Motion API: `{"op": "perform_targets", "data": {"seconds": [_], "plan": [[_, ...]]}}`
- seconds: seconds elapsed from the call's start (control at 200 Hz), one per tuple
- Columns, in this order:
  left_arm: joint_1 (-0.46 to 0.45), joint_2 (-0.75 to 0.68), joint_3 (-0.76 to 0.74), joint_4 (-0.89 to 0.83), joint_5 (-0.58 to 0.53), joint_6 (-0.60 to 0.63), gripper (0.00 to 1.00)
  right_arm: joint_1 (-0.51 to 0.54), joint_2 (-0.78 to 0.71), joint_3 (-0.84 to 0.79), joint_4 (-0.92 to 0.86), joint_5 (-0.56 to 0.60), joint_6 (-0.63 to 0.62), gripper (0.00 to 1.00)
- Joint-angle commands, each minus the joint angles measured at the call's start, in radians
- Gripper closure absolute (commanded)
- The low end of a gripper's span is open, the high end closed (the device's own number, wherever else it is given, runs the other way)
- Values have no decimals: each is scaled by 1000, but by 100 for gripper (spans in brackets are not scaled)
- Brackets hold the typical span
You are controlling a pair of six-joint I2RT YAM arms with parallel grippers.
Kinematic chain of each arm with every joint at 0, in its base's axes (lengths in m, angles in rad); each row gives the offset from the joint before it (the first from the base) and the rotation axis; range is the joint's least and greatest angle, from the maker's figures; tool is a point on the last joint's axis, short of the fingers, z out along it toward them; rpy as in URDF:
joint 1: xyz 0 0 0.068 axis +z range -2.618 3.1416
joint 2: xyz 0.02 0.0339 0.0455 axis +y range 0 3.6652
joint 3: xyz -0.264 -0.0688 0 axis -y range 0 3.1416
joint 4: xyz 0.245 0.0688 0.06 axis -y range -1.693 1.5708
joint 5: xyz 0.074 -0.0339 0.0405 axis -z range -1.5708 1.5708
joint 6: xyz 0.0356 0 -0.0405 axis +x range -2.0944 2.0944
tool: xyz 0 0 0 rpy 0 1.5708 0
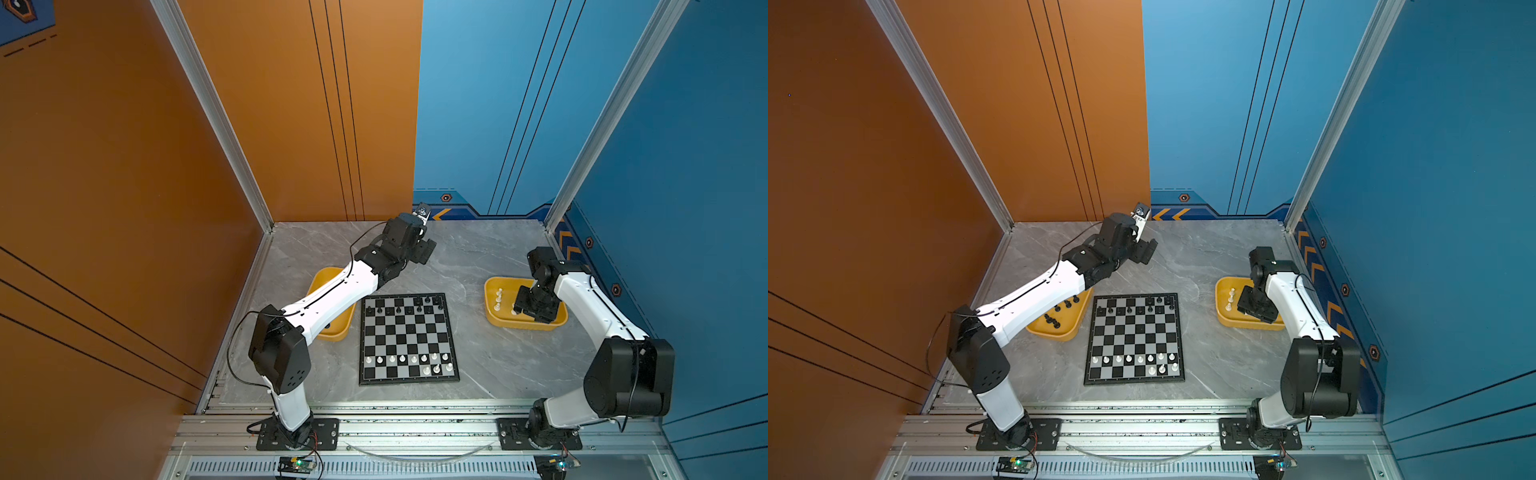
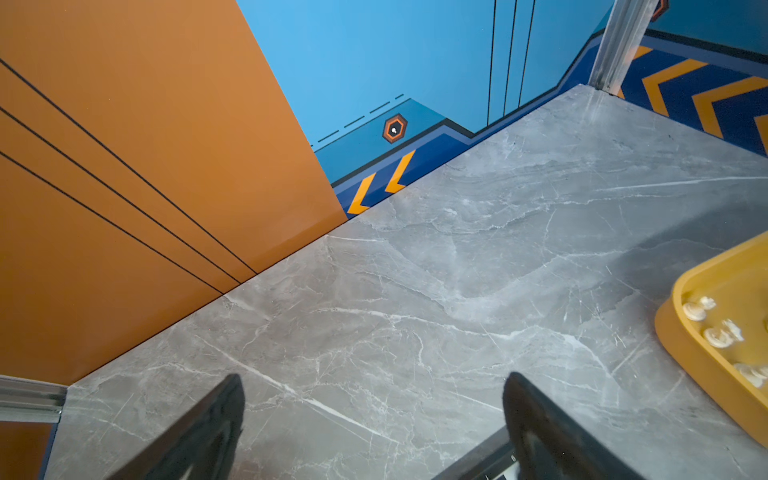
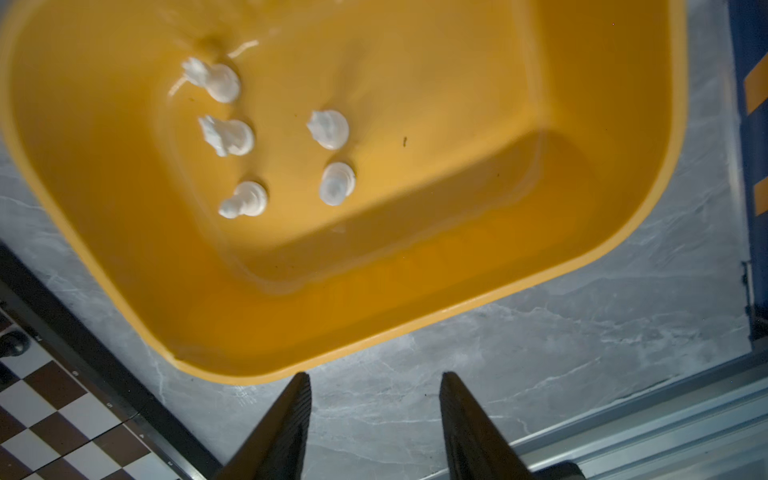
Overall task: Set up the chess pieces on the board
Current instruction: 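Raise the right gripper over the white-piece tray while the left arm lifts forward, then lower the right gripper and grasp a tall white piece in the tray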
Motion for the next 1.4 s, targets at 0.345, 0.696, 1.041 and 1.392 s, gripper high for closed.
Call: {"op": "perform_targets", "data": {"seconds": [0.345, 0.696, 1.041, 1.392], "plan": [[9, 48, 119, -87, 55, -7, 2, -39, 55, 30, 117, -88, 2, 57], [17, 36, 118, -72, 34, 11, 2, -49, 183, 97, 165, -68, -26, 66], [27, 52, 151, -64, 30, 23, 2, -59, 251, 113, 189, -75, -42, 67], [28, 74, 186, -86, 32, 31, 2, -54, 286, 101, 219, -95, -44, 71]]}}
